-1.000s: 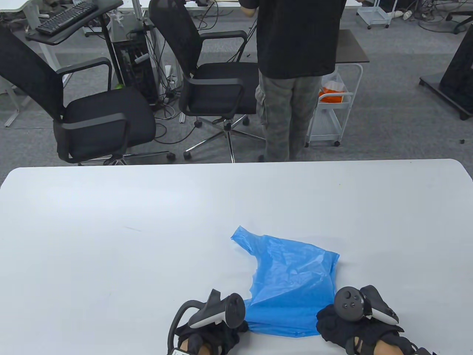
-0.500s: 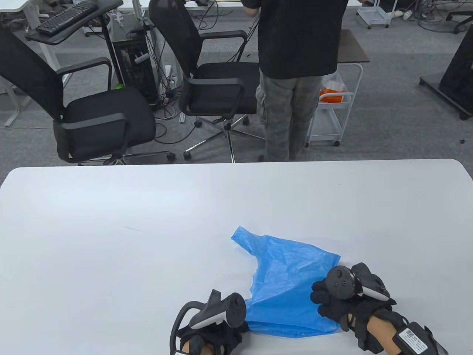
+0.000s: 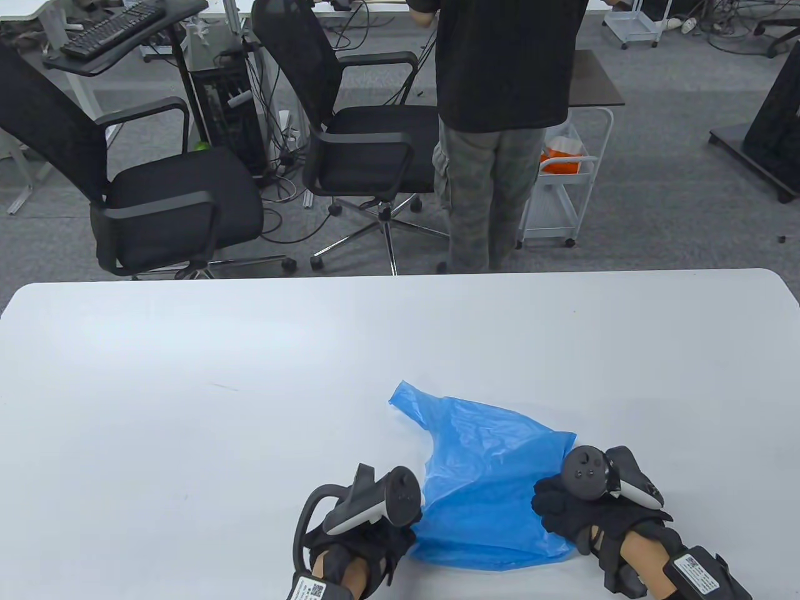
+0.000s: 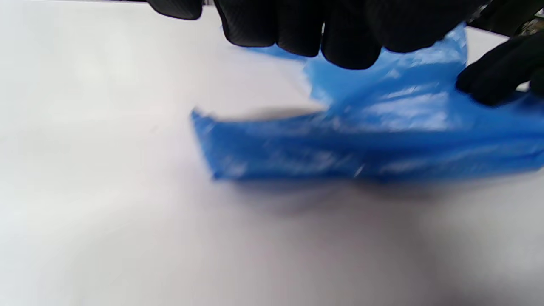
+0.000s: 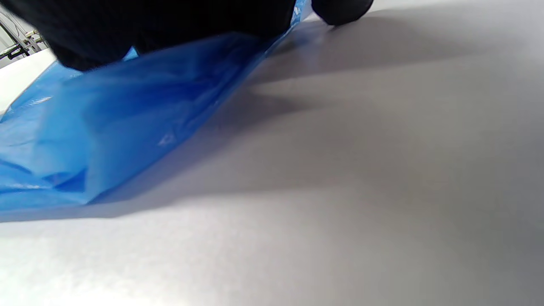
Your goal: Squeeze plastic bag to expel air
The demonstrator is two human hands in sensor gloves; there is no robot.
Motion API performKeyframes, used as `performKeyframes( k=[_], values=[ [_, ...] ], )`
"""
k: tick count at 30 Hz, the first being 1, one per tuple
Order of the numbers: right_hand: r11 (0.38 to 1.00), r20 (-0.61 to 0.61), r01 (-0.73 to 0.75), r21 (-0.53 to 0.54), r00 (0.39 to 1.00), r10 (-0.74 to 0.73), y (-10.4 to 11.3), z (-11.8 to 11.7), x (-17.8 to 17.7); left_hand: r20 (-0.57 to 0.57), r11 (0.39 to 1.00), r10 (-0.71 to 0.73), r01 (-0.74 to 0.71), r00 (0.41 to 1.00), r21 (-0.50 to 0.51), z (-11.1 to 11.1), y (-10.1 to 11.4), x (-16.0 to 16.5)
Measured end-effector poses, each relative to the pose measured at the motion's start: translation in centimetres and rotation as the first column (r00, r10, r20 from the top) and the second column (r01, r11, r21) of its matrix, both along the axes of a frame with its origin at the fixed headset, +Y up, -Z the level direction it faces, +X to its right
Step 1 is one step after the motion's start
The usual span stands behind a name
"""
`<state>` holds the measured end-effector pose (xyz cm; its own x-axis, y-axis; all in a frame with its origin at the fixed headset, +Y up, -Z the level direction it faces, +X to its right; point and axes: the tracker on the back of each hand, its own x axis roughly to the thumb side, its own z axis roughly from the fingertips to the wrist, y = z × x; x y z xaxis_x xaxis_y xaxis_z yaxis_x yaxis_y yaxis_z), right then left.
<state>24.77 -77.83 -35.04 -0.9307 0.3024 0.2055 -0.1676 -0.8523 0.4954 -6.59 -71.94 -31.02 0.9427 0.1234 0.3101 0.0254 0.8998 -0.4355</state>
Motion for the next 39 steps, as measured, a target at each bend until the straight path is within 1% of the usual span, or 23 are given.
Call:
performKeyframes(
  k=[2,4,5,7,10,12,14,16,18,21,24,34,37,39],
  values=[
    [1.000,-0.002,-0.003,0.002,1.000,0.003,0.0,0.1,-0.2,0.059,1.000,-0.001,-0.001,0.998,0.026,-0.6,0.7,3.1],
    [1.000,-0.004,-0.003,0.005,1.000,0.003,-0.1,0.1,-0.2,0.130,0.999,-0.015,0.010,0.991,0.037,-1.2,0.6,6.6],
    [1.000,-0.004,-0.003,0.005,1.000,0.003,-0.1,0.1,-0.2,0.145,0.999,-0.020,0.015,0.989,0.034,-1.5,0.4,7.6],
    [1.000,-0.004,0.000,0.007,1.000,0.000,-0.2,0.2,-0.1,0.176,1.000,-0.025,0.027,0.984,-0.006,-2.4,-0.8,10.6],
    [1.000,-0.006,0.000,0.006,1.000,0.000,-0.3,0.4,0.0,0.202,0.995,-0.054,0.071,0.978,-0.077,-3.6,-3.1,13.6],
    [1.000,-0.002,0.003,0.003,1.000,-0.003,-0.3,0.4,0.1,0.203,0.989,-0.079,0.101,0.976,-0.104,-4.2,-4.5,14.7],
    [1.000,-0.001,0.002,0.003,1.000,-0.002,-0.2,0.4,0.1,0.196,0.984,-0.077,0.107,0.977,-0.144,-4.4,-5.7,14.8],
    [1.000,0.004,0.008,-0.004,1.000,-0.008,-0.2,0.3,0.2,0.207,0.982,-0.082,0.115,0.975,-0.151,-4.4,-6.1,14.3],
    [1.000,0.010,0.013,-0.008,1.000,-0.013,-0.2,0.2,0.2,0.201,0.983,-0.088,0.118,0.976,-0.140,-4.4,-5.9,13.6],
    [1.000,0.011,0.010,-0.007,1.000,-0.010,-0.2,0.2,0.2,0.181,0.976,-0.126,0.155,0.975,-0.155,-4.4,-5.7,12.1],
    [1.000,0.014,0.014,-0.011,1.000,-0.014,-0.2,0.2,0.2,0.145,0.975,-0.119,0.143,0.982,-0.170,-4.3,-5.8,9.9],
    [1.000,0.019,0.018,-0.008,1.000,-0.018,-0.2,0.3,0.3,-0.031,0.974,-0.135,0.127,0.990,-0.186,-3.2,-5.6,0.0],
    [1.000,0.027,0.025,-0.004,0.999,-0.025,-0.2,0.3,0.4,-0.060,0.979,-0.101,0.088,0.993,-0.185,-2.7,-5.9,-1.4],
    [1.000,0.029,0.031,-0.007,0.999,-0.030,-0.2,0.4,0.4,-0.084,0.984,-0.053,0.038,0.995,-0.175,-2.5,-6.1,-1.6]
  ],
)
